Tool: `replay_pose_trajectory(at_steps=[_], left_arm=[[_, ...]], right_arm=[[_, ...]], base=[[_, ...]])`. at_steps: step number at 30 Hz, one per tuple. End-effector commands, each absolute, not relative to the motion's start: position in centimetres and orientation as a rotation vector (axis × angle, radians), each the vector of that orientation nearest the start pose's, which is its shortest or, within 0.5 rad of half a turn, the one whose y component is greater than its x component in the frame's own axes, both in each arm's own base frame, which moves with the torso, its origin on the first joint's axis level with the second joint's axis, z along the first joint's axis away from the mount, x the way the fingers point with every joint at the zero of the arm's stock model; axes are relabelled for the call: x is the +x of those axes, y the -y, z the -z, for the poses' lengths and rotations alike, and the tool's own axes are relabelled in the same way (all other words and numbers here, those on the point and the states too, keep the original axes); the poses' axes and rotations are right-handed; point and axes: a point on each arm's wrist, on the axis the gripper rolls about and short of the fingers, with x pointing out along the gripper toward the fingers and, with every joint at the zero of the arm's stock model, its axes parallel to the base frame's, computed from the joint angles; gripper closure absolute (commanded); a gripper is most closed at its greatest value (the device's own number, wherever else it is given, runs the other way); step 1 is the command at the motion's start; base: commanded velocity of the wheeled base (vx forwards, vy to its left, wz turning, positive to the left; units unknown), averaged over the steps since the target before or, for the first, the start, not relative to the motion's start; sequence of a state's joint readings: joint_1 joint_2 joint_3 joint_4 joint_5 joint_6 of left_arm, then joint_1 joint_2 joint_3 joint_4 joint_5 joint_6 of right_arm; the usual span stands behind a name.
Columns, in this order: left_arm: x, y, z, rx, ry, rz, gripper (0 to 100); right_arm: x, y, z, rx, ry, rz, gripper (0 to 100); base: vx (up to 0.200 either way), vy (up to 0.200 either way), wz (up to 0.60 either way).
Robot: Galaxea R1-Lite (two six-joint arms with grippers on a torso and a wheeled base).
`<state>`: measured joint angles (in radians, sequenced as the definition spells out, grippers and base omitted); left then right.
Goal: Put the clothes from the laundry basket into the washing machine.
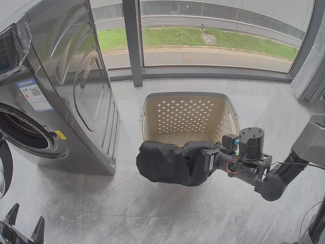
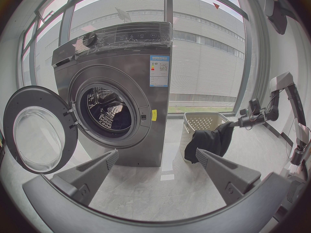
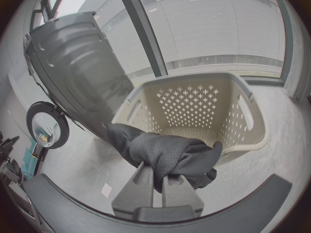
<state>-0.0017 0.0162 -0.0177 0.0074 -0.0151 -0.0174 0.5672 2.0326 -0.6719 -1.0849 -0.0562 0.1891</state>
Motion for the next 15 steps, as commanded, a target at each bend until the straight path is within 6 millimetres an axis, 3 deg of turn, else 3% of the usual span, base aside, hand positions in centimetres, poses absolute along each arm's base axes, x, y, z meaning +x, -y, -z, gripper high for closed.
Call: replay_pose_trajectory(at_steps=[1,5,15], left_arm=[[-2.2,0.0,-7.6,-0.015,-0.014,0.017,0],[-2.2,0.0,-7.6,-0.017,-0.012,0.017,0],[-2.2,0.0,-7.6,-0.017,-0.012,0.017,0]], right_arm=[[23.4,-16.7,-15.5,0.148,-0.113,-0.563,100],[21.8,-16.0,-17.3,0.166,-0.054,-0.595,100],[20.4,-15.0,-17.7,0.155,0.011,-0.616,100]], base=[[0.000,0.000,0.00],[0.000,0.000,0.00],[0.000,0.000,0.00]])
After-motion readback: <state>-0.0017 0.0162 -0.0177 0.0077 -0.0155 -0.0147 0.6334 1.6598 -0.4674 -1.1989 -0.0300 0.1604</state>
